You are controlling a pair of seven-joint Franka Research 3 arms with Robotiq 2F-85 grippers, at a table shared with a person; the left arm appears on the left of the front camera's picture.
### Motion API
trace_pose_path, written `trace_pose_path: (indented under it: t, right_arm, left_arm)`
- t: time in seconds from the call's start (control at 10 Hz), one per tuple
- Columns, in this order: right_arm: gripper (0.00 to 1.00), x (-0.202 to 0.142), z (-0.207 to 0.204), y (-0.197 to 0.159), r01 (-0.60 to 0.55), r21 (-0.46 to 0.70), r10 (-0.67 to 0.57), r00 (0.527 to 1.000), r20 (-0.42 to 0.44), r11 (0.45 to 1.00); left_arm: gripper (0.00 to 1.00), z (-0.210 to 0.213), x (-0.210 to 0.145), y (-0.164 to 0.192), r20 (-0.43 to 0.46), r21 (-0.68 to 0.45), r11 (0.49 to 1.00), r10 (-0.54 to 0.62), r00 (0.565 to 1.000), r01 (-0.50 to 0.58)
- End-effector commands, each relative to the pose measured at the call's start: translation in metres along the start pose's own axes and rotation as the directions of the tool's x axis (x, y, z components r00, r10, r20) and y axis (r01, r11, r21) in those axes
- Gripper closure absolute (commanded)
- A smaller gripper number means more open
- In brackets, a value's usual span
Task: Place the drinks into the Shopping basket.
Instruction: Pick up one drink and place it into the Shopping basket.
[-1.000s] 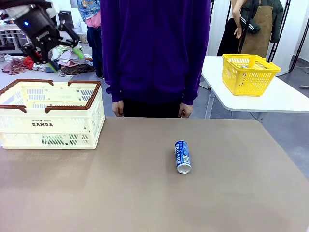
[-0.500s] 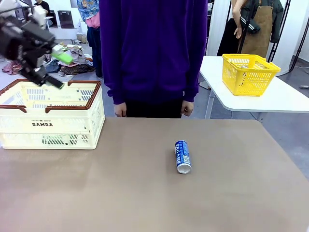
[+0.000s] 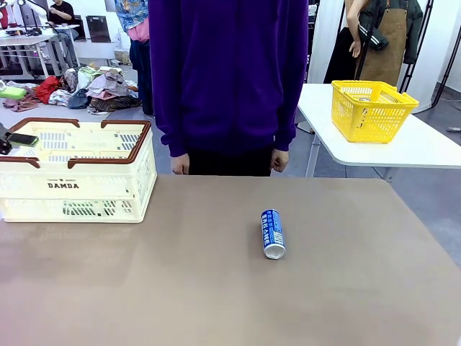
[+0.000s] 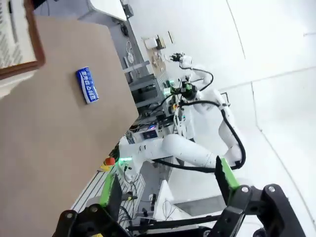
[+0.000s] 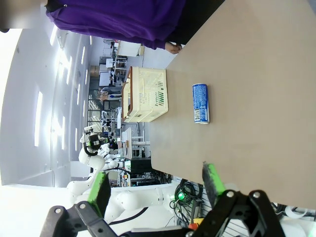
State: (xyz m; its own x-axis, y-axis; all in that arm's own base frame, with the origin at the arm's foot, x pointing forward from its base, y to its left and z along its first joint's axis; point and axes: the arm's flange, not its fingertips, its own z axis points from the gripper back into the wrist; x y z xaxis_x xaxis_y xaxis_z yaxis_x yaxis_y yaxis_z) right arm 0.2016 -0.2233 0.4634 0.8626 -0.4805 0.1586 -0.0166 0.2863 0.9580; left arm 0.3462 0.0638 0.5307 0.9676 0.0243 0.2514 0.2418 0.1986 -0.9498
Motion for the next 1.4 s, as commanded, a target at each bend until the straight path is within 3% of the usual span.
trace_pose_path:
  t: [0.0,0.1,1.3]
  right_arm:
    - [0.0,0.002,0.0,0.0,-0.028,0.026,0.027,1.0,0.01,0.999]
    - [0.0,0.002,0.0,0.0,-0.028,0.026,0.027,1.0,0.01,0.999]
    - [0.0,0.002,0.0,0.0,-0.028,0.026,0.027,1.0,0.01,0.999]
  left_arm:
    - [0.0,-0.023,0.055,0.002,-0.058,0.095,0.993,0.076,0.995,-0.07]
    - [0.0,0.0,0.0,0.0,0.0,0.0,1.0,0.0,1.0,0.0]
    - [0.0,0.0,0.0,0.0,0.0,0.0,1.0,0.0,1.0,0.0]
